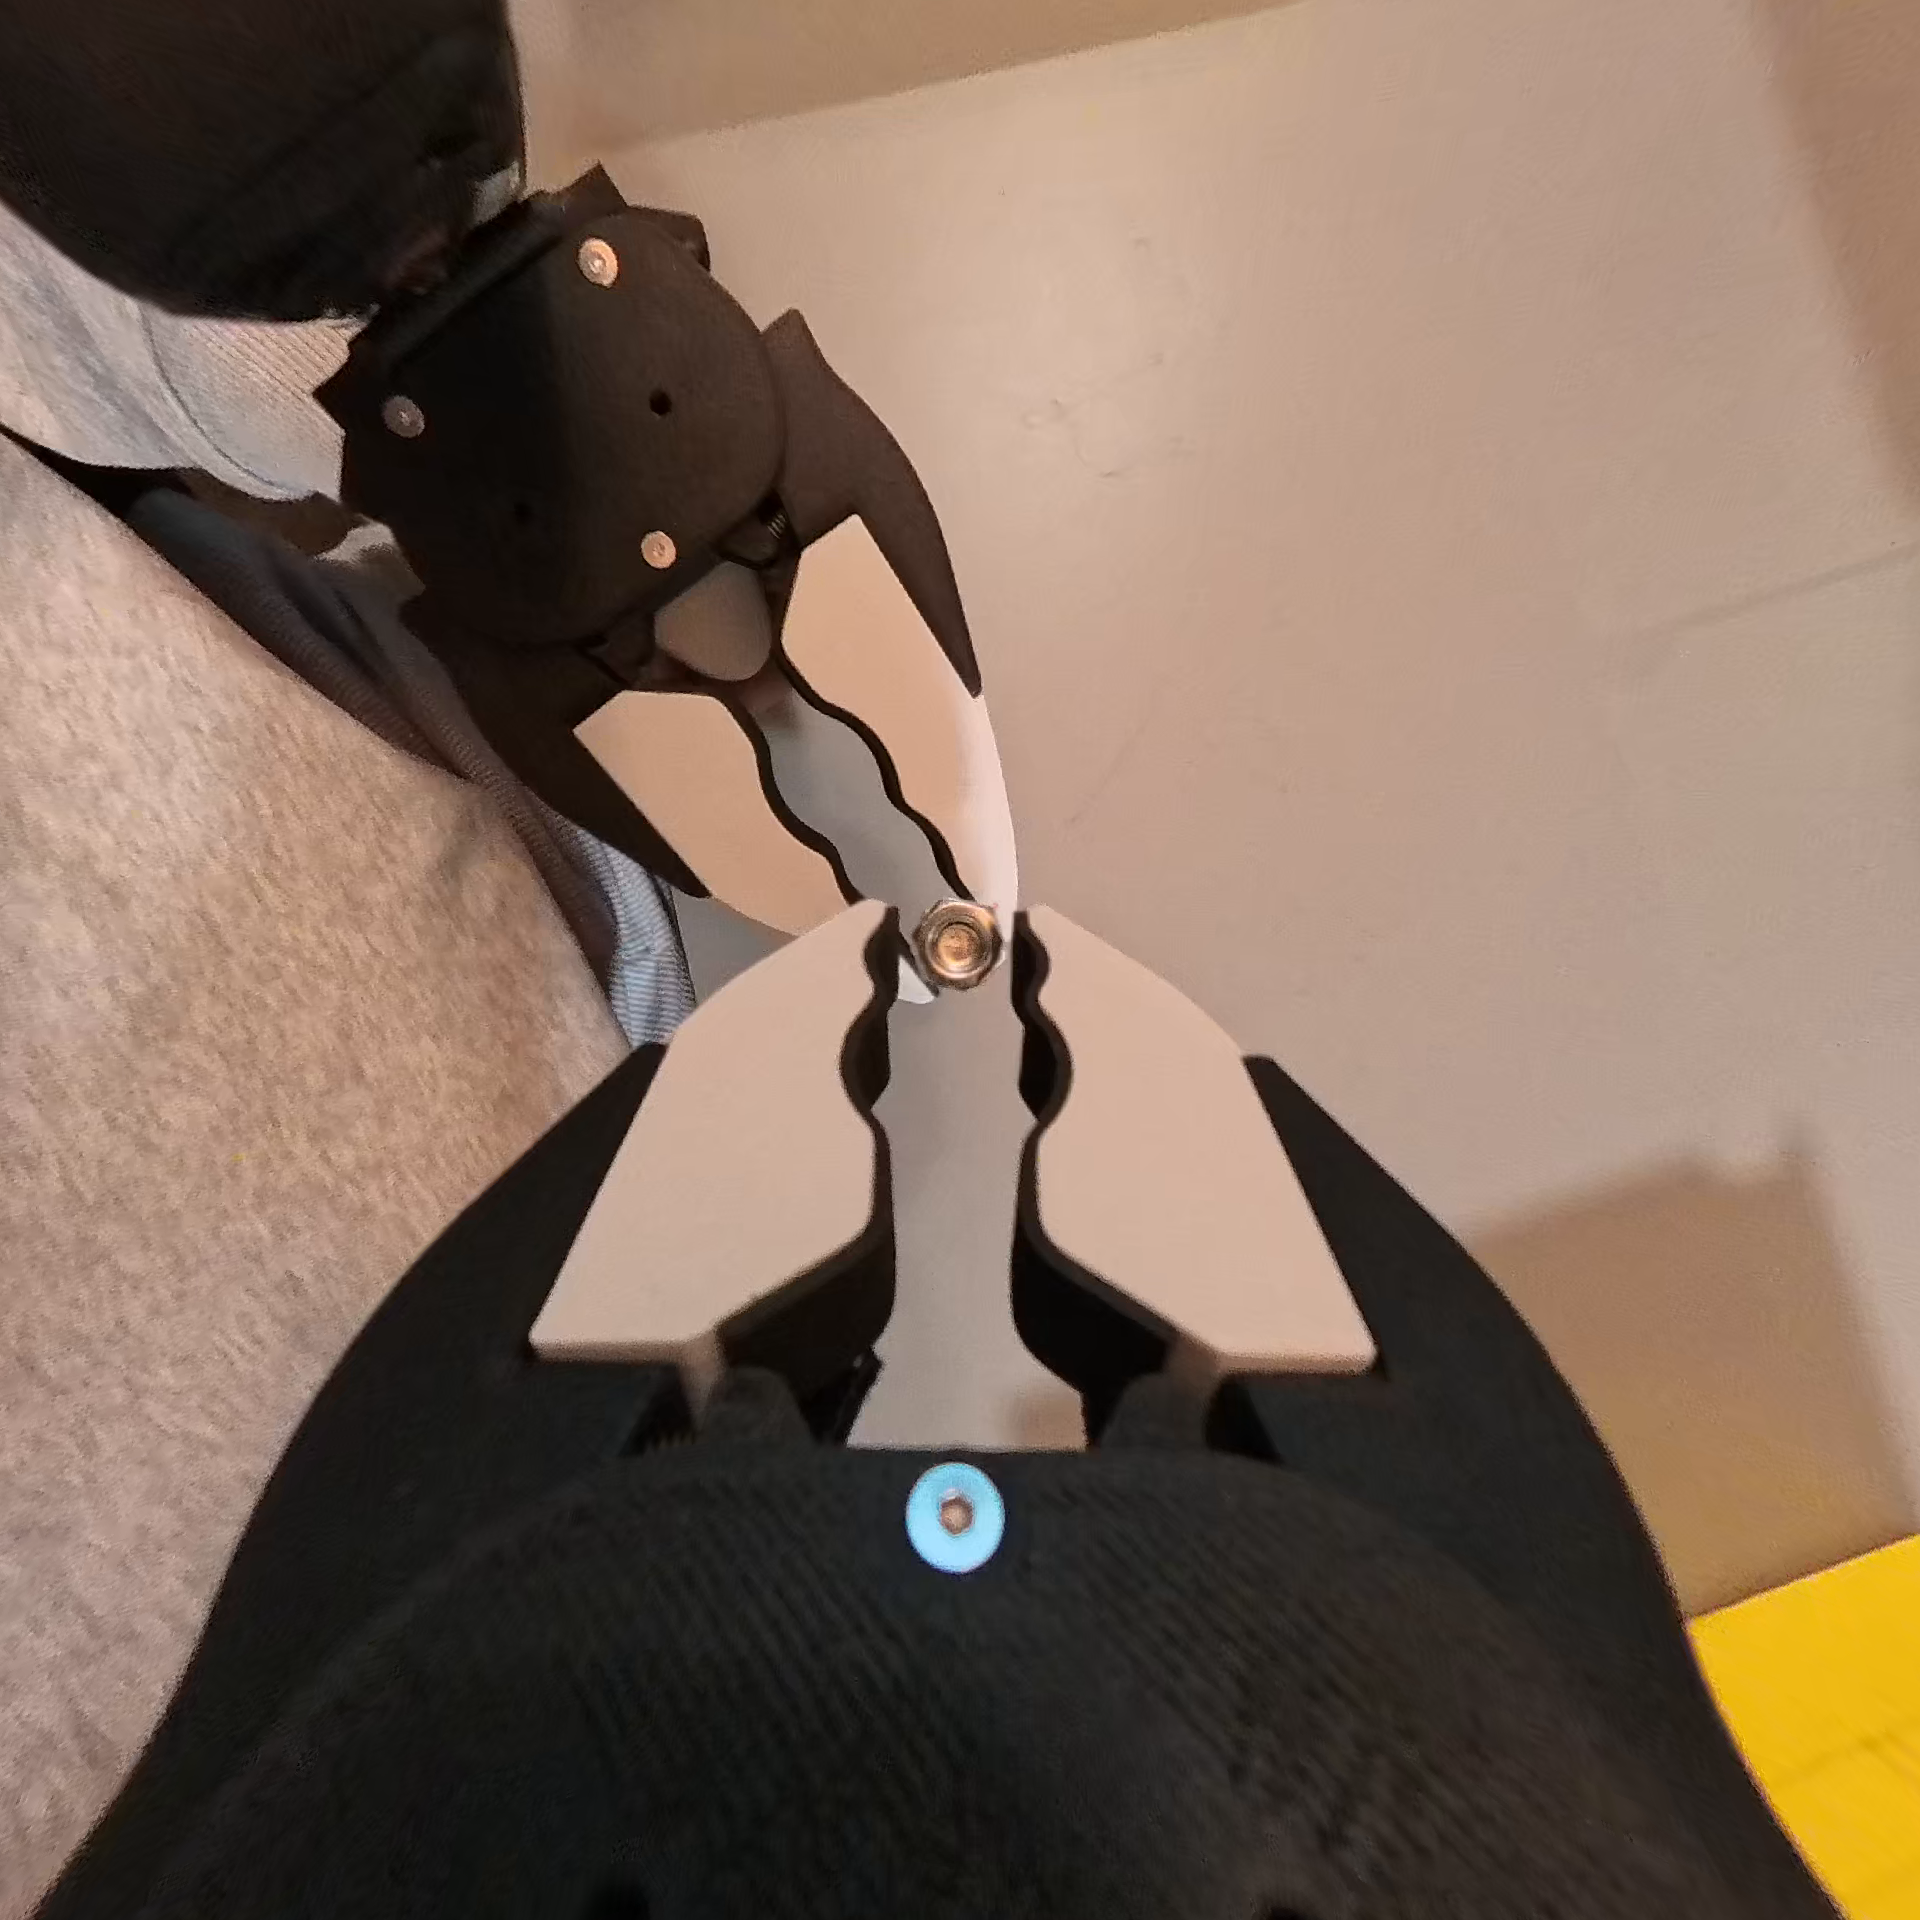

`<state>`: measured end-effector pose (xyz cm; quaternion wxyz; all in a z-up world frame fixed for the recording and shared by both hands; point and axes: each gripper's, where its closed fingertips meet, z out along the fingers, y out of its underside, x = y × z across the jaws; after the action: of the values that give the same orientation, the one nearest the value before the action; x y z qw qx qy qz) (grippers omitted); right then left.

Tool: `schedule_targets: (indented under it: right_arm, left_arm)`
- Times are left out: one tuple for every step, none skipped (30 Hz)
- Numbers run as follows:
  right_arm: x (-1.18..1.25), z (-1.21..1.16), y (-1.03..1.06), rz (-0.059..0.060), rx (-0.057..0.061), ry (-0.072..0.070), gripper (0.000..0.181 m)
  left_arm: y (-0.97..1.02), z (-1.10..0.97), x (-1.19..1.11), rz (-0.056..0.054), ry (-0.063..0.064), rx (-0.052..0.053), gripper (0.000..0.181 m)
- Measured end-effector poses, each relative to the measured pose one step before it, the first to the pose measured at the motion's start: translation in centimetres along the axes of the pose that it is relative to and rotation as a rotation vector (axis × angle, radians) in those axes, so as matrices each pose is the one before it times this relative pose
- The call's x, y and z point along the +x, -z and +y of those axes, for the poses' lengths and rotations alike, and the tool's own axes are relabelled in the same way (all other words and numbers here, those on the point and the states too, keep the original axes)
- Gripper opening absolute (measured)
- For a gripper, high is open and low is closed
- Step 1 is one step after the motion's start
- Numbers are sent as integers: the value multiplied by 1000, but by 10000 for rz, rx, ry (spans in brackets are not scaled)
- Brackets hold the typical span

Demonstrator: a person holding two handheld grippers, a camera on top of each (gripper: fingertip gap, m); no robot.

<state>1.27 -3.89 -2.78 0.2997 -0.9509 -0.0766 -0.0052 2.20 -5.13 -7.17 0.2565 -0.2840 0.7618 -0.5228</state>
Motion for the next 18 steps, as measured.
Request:
schedule_targets:
  right_arm:
    - [56,150,-128,64,-93,29,22]
    - [0,105,-119,15,-64,14,23]
    - [-50,49,-78,-26,-27,6,25]
    - [-102,11,-62,-56,0,16,25]
    - [-90,-17,-43,-46,7,25,24]
    - [-33,3,-44,-6,-4,32,24]
    - [32,32,-51,24,-16,43,22]
    - [31,62,-45,18,-27,42,20]
    - [5,81,-47,-20,-26,23,19]
    - [-17,56,-5,-56,-10,2,19]
    - [8,42,26,-44,13,22,19]
    - [-1,18,52,-48,34,64,19]
    - [-26,28,40,-51,30,150,19]
    - [-36,71,50,-45,16,250,19]
    - [-56,99,41,-50,10,341,19]
    - [-76,113,57,-37,29,433,19]
    - [-92,108,80,-7,51,492,19]
    - [-83,136,92,12,52,496,19]
  left_arm:
    - [3,17,-33,-29,-34,-8,19]
    - [14,42,-52,-37,-38,-18,19]
    - [14,27,-57,-38,-42,-13,19]
    - [-5,21,-41,-33,-38,-15,19]
    - [-10,36,-10,-16,-37,-21,19]
    - [-21,19,33,-3,-50,-14,19]
    - [-8,1,47,-4,-66,-6,19]
    - [-15,11,66,7,-71,-10,19]
    - [-17,48,36,-3,-57,-32,19]
    - [-13,36,19,4,-43,-25,19]
    - [-1,-9,-16,-4,-6,10,19]
    - [20,-36,0,17,22,26,19]
    - [29,-34,7,39,31,31,19]
    - [7,-18,-1,37,40,20,19]
    - [4,-18,3,43,37,9,19]
    - [-7,-20,56,66,39,13,19]
    - [11,-42,69,72,48,30,19]
    - [6,-73,110,86,42,43,19]
